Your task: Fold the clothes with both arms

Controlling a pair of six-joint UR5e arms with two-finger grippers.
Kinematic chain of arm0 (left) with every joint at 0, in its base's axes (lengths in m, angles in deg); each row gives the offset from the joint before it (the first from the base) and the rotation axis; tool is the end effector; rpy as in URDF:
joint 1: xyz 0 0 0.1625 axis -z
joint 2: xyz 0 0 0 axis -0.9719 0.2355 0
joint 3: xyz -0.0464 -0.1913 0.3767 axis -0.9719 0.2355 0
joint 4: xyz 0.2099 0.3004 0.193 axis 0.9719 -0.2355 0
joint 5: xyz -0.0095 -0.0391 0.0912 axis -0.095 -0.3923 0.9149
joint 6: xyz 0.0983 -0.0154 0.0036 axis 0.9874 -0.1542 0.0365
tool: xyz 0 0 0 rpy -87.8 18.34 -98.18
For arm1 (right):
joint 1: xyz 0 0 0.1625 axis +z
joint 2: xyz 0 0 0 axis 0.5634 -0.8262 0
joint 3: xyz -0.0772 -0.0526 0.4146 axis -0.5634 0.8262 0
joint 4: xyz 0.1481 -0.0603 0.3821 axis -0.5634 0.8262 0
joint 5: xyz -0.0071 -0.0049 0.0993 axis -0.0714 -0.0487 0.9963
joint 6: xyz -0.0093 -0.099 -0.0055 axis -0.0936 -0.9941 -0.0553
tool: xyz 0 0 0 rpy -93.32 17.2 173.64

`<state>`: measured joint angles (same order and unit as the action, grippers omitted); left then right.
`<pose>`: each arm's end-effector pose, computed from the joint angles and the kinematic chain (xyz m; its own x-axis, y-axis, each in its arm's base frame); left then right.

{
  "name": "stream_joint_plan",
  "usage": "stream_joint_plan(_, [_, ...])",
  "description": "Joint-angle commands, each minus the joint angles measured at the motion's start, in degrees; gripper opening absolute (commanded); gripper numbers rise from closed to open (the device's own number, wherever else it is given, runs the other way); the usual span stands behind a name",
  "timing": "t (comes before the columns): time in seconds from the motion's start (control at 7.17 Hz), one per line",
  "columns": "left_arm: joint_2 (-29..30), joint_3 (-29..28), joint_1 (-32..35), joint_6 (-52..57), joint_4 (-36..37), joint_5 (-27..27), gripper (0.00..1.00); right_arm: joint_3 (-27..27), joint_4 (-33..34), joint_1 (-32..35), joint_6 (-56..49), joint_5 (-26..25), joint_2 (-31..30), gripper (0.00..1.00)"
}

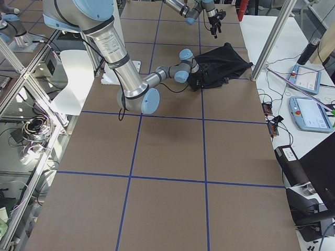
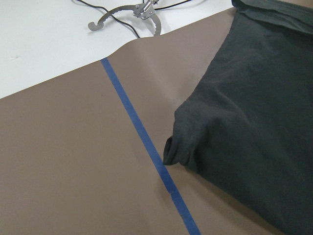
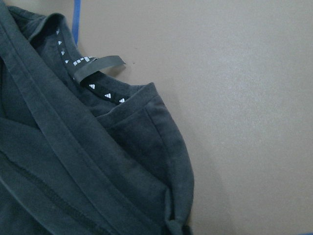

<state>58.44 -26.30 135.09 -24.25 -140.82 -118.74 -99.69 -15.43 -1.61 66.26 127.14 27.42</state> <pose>0.3041 -0.6801 0.4704 0.6577 0.4522 -0.6025 0.0676 0.7611 0.6451 -0.5731 -0.5314 0.2968 0.5475 0.1385 0.8253 -0.4817 0.8586 0.1755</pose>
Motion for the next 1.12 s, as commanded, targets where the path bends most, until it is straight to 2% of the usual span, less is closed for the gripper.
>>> stream_joint_plan(0.0, [0.0,0.06,0.0,0.0,-0.01,0.0,1.0,-4.56,0.45,0.02,-0.04,1.22,-2.66,0.0])
stream_joint_plan(0.42, [0.0,0.06,0.0,-0.09,-0.01,0.0,1.0,-17.39,1.68,-3.65,0.83,0.45,-11.79,0.0])
stream_joint_plan(0.7, [0.0,0.06,0.0,-0.09,-0.01,0.09,1.0,-26.71,1.77,-10.67,3.27,-4.28,-19.35,0.0])
stream_joint_plan(0.98, [0.09,0.15,0.0,-0.09,-0.1,0.09,1.0,-31.3,5.61,-16.48,6.44,-9.47,-20.79,0.0])
